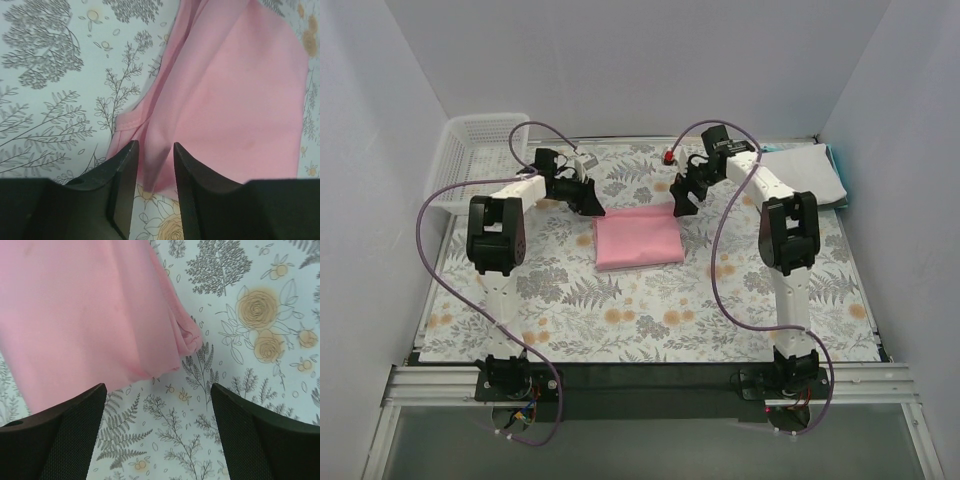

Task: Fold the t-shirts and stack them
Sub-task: Fold the tshirt

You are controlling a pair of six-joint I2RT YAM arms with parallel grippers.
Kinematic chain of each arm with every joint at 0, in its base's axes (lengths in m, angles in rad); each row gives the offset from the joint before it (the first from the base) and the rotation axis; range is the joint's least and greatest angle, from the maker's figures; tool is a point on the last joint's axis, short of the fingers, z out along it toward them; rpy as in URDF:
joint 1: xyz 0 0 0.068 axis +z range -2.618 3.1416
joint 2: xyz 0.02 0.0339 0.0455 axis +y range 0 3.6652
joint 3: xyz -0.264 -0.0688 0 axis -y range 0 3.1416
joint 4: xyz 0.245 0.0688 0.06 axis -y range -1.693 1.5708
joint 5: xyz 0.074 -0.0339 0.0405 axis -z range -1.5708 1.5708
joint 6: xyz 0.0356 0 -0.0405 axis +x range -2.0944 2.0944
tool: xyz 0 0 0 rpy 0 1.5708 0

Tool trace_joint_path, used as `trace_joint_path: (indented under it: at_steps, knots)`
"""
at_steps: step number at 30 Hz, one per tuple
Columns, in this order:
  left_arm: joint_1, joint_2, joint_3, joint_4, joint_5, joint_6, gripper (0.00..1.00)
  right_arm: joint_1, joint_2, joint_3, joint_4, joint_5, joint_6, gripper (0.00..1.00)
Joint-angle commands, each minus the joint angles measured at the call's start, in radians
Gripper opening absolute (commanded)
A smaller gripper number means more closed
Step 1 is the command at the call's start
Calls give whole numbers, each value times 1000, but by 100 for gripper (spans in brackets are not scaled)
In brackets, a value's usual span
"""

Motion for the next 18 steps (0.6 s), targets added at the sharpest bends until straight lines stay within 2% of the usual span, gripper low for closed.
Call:
trace_joint_path:
  at_steps: [1, 5, 6, 8, 9, 11, 14, 18]
  knots:
    - [33, -158, 9, 77, 8, -123, 34, -20, -140, 54, 27, -30, 158, 75]
    - [53, -257, -84, 186, 29, -268, 45, -34, -183, -18, 39, -85, 275, 68]
    - [51, -297, -106, 200, 28, -273, 56, -34, -197, -44, 42, -104, 295, 62]
    - [38, -329, -175, 277, 3, -310, 58, -34, -212, -125, 85, -131, 369, 55]
    - [25, -337, -190, 298, -13, -304, 59, -34, -223, -150, 97, -159, 392, 48]
    - [-23, -334, -199, 299, -40, -248, 60, -34, -240, -248, 186, -174, 489, 42]
    - [-91, -287, -173, 315, -98, -215, 61, -36, -280, -361, 307, -206, 571, 40]
    - [-163, -198, -112, 355, -168, -196, 61, -42, -325, -449, 375, -228, 646, 39]
